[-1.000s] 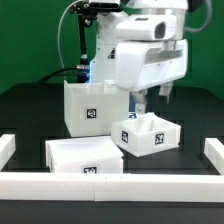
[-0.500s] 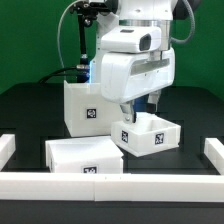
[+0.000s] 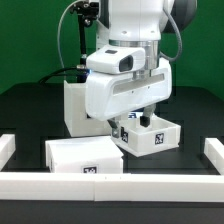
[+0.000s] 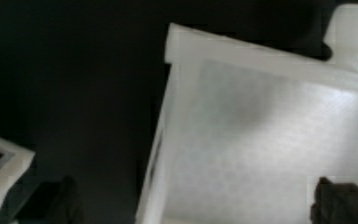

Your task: Assemble drawer

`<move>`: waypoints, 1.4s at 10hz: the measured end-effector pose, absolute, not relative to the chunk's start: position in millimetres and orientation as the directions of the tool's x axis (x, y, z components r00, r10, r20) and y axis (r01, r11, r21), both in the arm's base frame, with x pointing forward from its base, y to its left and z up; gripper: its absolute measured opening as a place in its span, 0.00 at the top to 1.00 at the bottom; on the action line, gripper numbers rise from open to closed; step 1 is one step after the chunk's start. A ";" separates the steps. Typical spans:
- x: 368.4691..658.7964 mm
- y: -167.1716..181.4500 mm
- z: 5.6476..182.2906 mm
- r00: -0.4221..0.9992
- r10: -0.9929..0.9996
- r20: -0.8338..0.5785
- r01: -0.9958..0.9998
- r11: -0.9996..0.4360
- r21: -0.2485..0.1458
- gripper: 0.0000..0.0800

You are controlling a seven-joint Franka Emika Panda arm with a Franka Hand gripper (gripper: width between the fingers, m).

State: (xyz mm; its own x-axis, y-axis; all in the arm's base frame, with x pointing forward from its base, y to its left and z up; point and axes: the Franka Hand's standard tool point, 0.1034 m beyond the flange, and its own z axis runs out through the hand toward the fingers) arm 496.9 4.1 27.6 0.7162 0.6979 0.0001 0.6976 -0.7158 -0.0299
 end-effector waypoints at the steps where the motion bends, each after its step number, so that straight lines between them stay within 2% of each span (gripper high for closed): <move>1: 499.7 1.2 25.9 0.721 0.693 0.001 0.692 -0.721 -0.034 0.19; 3: 499.1 0.4 22.9 0.716 0.698 -0.001 0.697 -0.716 -0.037 0.22; 5: 498.9 0.4 22.7 0.716 0.698 -0.001 0.697 -0.716 -0.038 0.56; 6: 498.9 0.4 22.7 0.716 0.698 -0.002 0.697 -0.716 -0.038 0.56; 7: 498.9 0.4 22.7 0.716 0.698 -0.002 0.697 -0.716 -0.038 0.81; 8: 499.6 1.9 24.0 0.717 0.697 -0.005 0.696 -0.716 -0.040 0.94; 11: 522.3 8.5 65.2 0.705 0.705 -0.073 0.700 -0.709 -0.087 0.96; 14: 540.0 -23.6 110.4 0.582 0.810 -0.069 0.801 -0.586 -0.123 0.95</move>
Offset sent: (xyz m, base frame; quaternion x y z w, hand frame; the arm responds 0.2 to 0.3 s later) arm 0.0000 0.0000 0.0000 0.0000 0.0000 0.0000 1.0000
